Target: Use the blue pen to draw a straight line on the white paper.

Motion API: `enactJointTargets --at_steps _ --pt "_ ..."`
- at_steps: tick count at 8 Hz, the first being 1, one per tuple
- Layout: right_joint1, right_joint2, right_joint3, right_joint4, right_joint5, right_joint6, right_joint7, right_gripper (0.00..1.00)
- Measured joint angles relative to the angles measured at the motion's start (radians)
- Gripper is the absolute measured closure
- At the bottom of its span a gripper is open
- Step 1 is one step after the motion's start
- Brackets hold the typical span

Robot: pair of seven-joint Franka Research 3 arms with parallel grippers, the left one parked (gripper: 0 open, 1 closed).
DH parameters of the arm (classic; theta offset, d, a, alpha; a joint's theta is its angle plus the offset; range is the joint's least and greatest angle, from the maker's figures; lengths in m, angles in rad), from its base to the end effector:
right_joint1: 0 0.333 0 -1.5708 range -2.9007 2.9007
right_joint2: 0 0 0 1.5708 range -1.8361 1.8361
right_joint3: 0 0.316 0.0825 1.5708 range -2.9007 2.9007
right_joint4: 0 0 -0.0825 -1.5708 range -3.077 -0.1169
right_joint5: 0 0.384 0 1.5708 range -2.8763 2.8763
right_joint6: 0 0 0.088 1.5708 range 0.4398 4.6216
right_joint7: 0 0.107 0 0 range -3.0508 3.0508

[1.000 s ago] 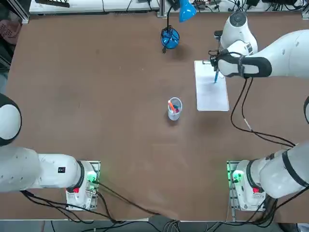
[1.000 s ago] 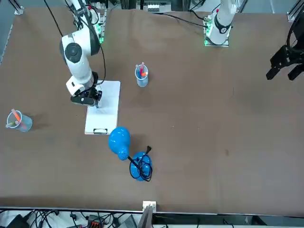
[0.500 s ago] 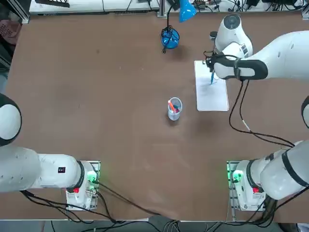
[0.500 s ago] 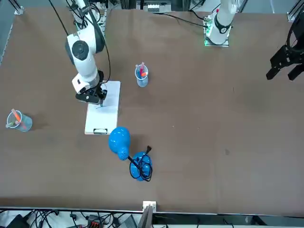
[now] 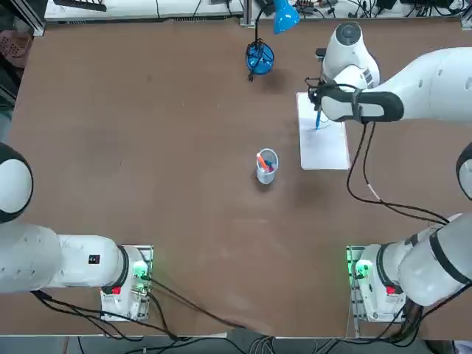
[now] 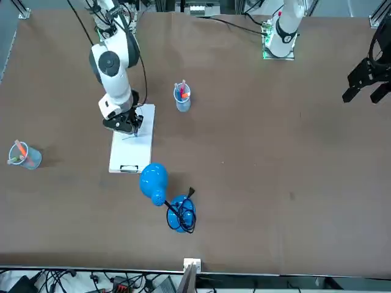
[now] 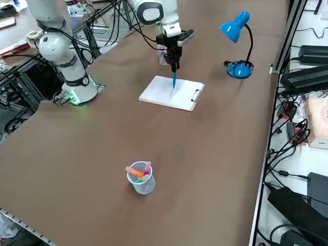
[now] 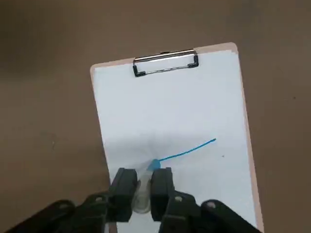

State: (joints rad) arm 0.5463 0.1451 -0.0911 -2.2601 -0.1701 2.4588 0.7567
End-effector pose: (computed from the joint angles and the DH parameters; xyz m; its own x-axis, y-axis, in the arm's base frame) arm 0.4849 0.2376 0.3028 0.9790 -0.1653 0.1196 -0.1734 -0.9829 0.0613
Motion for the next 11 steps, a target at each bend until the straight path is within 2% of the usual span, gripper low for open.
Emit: enactJointTargets --at_steps 5,6,9,11 --pt "0.042 0.024 0.002 0.04 0.01 -0.021 0.062 0.8" --pt "0.046 0.028 0.003 0.07 0.012 -0.085 0.063 0.8" --pt "0.051 0.016 0.003 0.316 0.014 -0.474 0.063 0.8" --pt "0.047 -0.012 -0.006 0.419 0.016 -0.608 0.027 0.8"
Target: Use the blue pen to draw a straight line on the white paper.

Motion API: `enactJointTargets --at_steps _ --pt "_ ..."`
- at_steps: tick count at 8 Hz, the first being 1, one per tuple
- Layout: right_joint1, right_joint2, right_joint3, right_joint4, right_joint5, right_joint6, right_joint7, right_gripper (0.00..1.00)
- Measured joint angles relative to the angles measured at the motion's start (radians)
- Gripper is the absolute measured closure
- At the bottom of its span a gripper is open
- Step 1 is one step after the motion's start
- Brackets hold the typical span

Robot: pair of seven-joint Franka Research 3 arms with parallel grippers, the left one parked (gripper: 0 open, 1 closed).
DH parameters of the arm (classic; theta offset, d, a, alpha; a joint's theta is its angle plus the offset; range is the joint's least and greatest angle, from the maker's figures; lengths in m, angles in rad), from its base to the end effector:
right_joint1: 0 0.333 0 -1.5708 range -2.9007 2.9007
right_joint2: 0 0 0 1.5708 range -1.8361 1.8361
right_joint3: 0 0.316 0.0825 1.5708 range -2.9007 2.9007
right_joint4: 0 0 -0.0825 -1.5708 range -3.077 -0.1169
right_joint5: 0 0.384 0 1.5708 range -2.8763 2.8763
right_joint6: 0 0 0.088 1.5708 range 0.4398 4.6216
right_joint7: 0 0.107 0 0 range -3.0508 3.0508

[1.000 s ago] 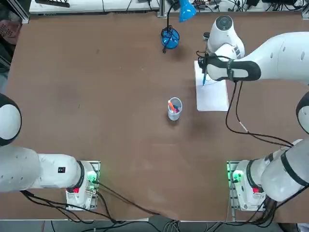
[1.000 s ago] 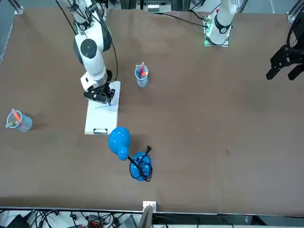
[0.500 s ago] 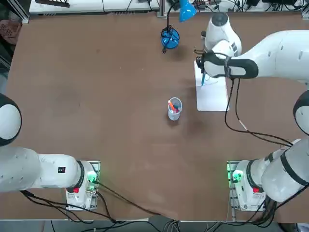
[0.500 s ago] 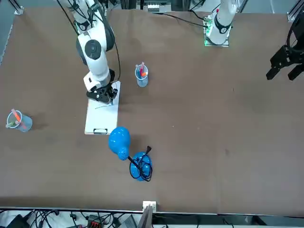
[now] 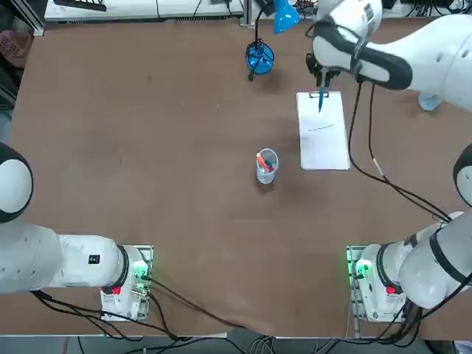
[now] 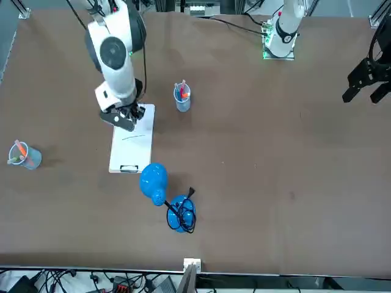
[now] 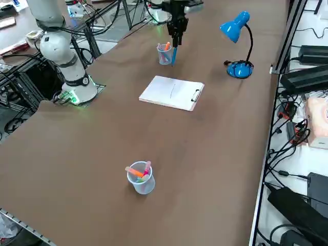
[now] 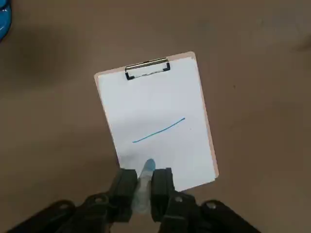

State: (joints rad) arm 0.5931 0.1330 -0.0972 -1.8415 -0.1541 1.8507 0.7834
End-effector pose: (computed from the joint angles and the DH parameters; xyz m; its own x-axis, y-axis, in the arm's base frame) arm 0.5181 0.2688 0.4446 0.9726 -0.2316 0.0190 -0.2307 -0.9526 0.1982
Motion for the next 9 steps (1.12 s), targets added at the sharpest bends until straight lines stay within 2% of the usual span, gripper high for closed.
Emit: enactJointTargets --at_steps 2,4,9 --pt "-0.04 -0.034 -0.038 0.021 0.002 -0.057 -0.125 0.8" --pt "-0.154 -0.062 -0.072 0.023 0.003 -0.08 -0.319 0.8" --pt "-0.476 -0.069 -0.086 0.021 0.002 -0.048 -0.76 0.8"
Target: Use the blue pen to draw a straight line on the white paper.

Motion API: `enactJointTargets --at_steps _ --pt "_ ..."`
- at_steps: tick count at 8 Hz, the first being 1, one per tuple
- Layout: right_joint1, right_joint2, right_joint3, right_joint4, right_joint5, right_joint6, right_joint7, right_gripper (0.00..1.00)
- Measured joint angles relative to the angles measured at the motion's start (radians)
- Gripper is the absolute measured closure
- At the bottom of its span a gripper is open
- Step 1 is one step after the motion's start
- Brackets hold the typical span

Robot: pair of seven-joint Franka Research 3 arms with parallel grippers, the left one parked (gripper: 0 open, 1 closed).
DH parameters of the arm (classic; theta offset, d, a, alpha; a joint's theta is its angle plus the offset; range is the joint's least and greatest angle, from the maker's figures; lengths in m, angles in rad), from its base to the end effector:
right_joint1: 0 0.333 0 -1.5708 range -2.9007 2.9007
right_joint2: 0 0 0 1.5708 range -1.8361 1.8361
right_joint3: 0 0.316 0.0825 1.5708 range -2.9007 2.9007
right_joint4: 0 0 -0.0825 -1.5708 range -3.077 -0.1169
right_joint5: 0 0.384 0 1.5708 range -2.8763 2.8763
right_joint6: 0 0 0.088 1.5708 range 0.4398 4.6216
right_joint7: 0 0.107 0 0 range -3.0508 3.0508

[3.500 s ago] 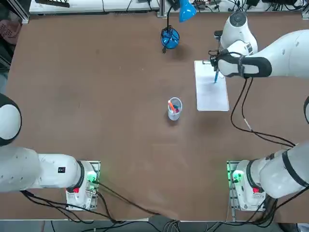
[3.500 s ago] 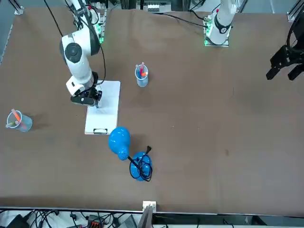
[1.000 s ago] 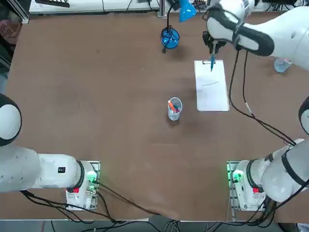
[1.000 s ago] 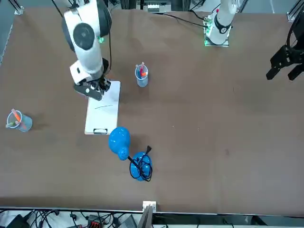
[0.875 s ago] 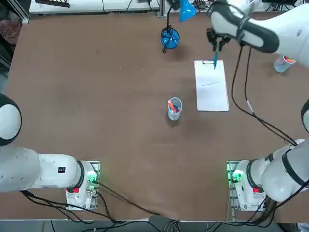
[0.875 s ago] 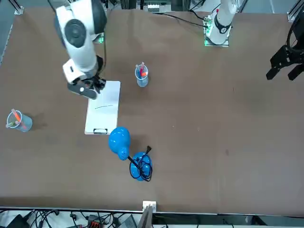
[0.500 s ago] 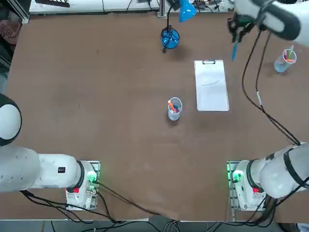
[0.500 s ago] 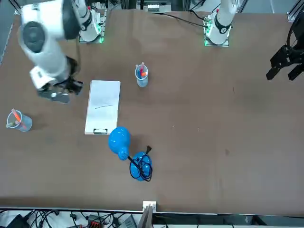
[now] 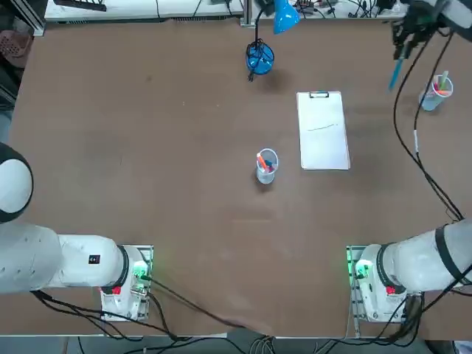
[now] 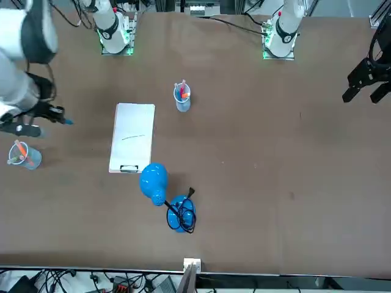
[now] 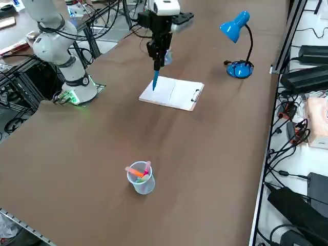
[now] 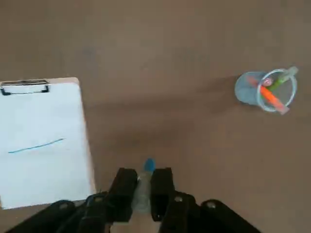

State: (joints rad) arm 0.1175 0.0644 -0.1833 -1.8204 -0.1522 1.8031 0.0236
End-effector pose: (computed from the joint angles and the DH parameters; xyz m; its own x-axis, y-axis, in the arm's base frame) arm 0.5705 -0.0483 0.4907 0.9953 -0.0546 -0.0798 -0.0414 -0.9866 0.1578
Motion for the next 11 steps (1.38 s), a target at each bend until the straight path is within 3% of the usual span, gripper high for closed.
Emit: enactJointTargets --at_steps 3,6,11 --pt "-0.215 0.051 -0.001 -0.002 0.0 0.144 -0.293 0.8" --pt "-0.36 0.134 -0.001 0.007 0.0 0.31 -0.517 0.8" --pt "-0.413 0.248 0.002 0.107 0.007 0.389 -0.613 0.8"
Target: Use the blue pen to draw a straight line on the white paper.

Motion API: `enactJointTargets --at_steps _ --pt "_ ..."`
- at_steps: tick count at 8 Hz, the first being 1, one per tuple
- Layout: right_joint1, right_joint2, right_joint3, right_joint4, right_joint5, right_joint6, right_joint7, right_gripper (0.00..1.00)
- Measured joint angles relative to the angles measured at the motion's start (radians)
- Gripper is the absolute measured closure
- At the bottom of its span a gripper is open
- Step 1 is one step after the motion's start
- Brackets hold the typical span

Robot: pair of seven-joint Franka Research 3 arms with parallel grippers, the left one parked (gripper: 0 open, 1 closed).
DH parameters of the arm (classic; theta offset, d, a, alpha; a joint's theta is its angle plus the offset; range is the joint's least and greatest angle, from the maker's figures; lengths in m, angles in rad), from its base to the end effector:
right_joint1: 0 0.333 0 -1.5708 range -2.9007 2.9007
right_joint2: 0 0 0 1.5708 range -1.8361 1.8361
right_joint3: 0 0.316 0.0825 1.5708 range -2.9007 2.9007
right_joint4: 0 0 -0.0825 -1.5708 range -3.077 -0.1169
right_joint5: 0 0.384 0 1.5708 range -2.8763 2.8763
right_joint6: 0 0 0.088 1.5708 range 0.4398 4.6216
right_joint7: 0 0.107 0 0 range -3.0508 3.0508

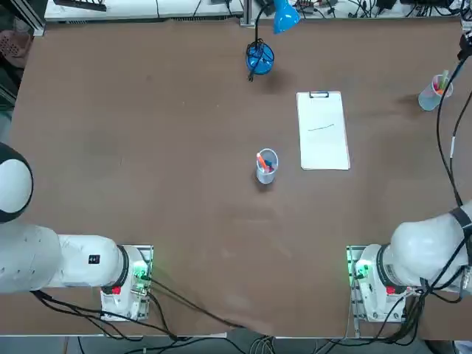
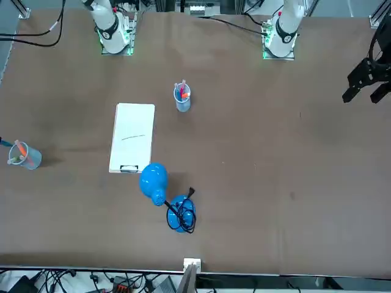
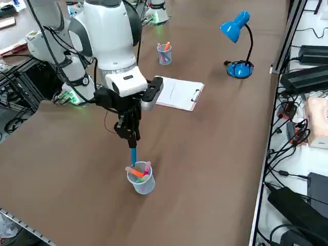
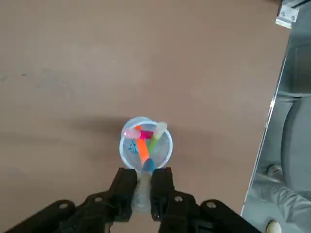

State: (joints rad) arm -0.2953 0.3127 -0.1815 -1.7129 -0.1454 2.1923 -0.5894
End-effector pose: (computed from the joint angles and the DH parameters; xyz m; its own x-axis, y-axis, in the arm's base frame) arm 0.5900 -0.2984 0.4265 0.9787 0.2029 0.0302 0.1897 -0.9513 0.2430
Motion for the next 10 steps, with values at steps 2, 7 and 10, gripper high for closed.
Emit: enactJointTargets --at_steps 2,7,10 --pt "-0.005 0.029 0.0 0.001 0.001 0.026 0.0 0.8" --pt "-0.036 0.093 0.0 0.001 0.025 0.033 0.0 0.8" --pt "-0.057 0.135 0.0 0.002 0.025 0.081 -0.001 0.8"
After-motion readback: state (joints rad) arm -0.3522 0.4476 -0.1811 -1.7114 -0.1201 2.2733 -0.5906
